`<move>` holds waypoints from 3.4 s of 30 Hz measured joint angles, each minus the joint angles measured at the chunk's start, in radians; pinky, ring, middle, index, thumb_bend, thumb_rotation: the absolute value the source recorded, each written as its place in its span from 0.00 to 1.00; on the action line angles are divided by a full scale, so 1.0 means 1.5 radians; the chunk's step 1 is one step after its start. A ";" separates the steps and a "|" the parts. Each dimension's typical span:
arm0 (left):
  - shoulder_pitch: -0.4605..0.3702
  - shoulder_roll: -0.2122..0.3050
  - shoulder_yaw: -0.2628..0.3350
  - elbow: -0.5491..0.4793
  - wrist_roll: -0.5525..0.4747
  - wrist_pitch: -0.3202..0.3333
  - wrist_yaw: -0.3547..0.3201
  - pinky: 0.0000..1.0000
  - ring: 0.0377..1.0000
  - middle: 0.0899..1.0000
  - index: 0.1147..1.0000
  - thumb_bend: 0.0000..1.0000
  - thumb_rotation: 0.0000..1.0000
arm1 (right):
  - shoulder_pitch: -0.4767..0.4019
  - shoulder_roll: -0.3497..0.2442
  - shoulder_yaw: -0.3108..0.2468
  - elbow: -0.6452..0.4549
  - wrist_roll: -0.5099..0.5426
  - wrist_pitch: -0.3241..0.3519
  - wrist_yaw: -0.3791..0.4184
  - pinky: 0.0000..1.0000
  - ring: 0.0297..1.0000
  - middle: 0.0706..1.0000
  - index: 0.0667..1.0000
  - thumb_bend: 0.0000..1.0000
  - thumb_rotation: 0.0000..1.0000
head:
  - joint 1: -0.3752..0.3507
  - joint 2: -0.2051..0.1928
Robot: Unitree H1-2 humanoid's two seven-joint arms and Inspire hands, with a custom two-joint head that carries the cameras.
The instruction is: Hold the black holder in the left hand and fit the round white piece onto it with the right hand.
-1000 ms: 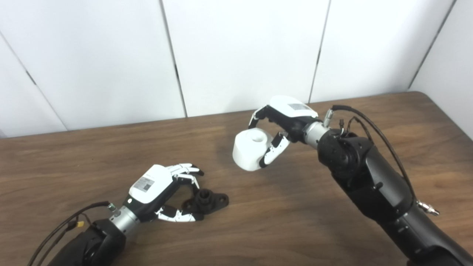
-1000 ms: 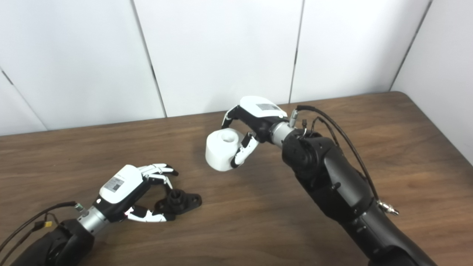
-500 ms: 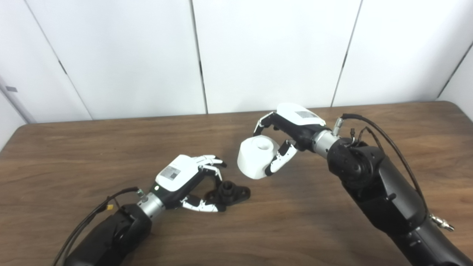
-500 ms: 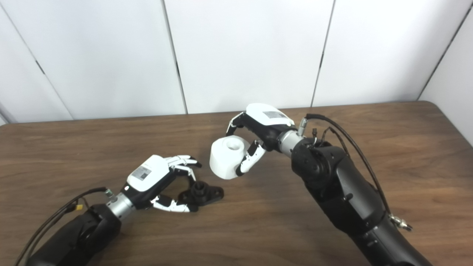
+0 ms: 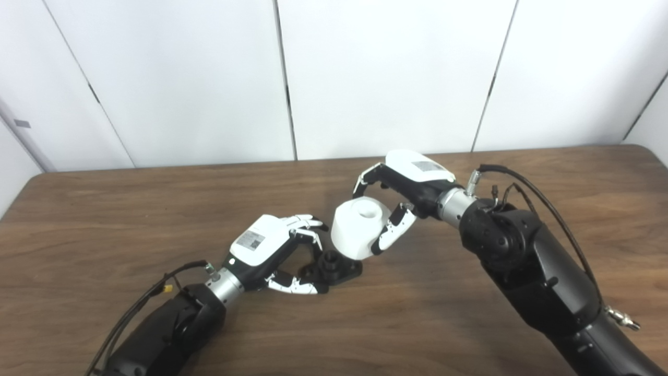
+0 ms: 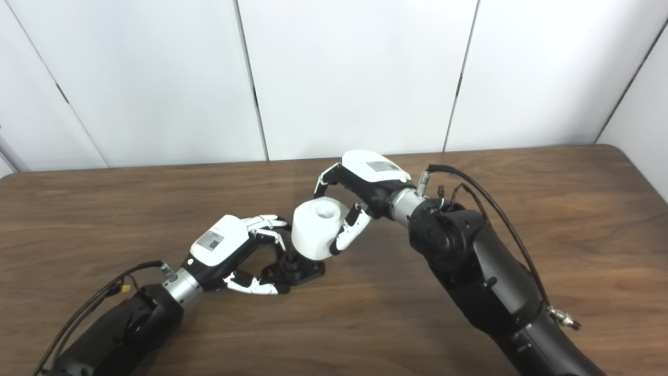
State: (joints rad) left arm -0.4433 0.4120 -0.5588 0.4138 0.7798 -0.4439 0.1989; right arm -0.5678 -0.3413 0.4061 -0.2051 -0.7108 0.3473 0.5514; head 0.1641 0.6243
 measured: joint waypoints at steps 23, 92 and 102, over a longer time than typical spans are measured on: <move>-0.001 -0.006 0.000 0.003 0.003 0.001 0.002 0.71 0.84 0.79 0.42 0.52 0.07 | -0.013 0.036 0.017 0.037 0.004 -0.028 0.000 0.70 0.79 0.75 0.44 0.52 0.14 | 0.015 0.009; 0.004 -0.003 0.001 -0.017 0.003 0.024 -0.007 0.71 0.84 0.79 0.42 0.52 0.07 | -0.056 0.031 0.085 0.044 -0.009 -0.083 0.050 0.71 0.79 0.77 0.45 0.52 0.14 | 0.021 0.031; 0.004 -0.002 0.002 -0.022 0.003 0.026 -0.013 0.70 0.83 0.79 0.42 0.52 0.07 | -0.054 0.029 0.076 0.051 -0.009 -0.084 0.047 0.71 0.80 0.76 0.45 0.52 0.14 | 0.017 0.034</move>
State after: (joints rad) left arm -0.4365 0.4083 -0.5553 0.3806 0.7849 -0.4049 0.1798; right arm -0.6481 -0.2984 0.5206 -0.1281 -0.7249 0.2215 0.6226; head 0.1903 0.6749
